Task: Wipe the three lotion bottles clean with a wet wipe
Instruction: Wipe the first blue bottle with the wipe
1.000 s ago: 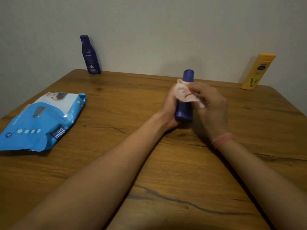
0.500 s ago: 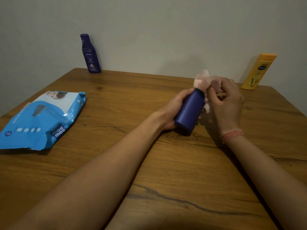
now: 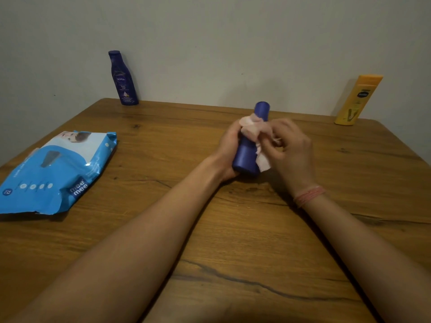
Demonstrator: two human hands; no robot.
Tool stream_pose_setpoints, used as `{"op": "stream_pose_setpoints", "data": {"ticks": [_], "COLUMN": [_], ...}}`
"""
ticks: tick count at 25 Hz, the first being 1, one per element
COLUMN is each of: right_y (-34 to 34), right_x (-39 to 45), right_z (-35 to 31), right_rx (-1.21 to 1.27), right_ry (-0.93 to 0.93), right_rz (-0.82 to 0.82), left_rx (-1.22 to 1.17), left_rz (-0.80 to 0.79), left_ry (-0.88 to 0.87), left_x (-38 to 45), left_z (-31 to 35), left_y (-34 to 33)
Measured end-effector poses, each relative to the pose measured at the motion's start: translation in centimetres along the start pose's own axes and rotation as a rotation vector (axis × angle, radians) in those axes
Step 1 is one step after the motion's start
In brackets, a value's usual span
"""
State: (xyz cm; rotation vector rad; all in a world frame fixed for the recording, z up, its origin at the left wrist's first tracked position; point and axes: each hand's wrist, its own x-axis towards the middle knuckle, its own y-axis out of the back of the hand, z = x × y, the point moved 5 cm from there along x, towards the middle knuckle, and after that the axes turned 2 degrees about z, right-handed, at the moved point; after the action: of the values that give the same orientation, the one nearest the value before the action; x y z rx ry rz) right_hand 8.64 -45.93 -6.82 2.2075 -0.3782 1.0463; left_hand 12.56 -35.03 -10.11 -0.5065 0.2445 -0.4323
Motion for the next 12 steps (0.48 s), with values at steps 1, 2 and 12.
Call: {"op": "stream_pose_setpoints", "data": {"ticks": [1,2,12], "right_y": [0.9,1.7,-2.0], "right_x": [0.3,0.5,-1.0], "right_z": [0.9,1.7,-2.4], "right_rx": [-0.002,0.003,0.081], "right_ry": [-0.065,-0.122,0.199], "right_rz": [0.074,0.136,-0.286], "left_rx": [0.111,0.175,-0.350], "left_rz": [-0.025,-0.041,0.161], "left_ry": [0.022,0.047,-0.028], "left_x": [-0.2,-0.3,0.6], "left_z": [-0.4,-0.6,1.3], "left_y": [-0.4,-0.7,2.2]}}
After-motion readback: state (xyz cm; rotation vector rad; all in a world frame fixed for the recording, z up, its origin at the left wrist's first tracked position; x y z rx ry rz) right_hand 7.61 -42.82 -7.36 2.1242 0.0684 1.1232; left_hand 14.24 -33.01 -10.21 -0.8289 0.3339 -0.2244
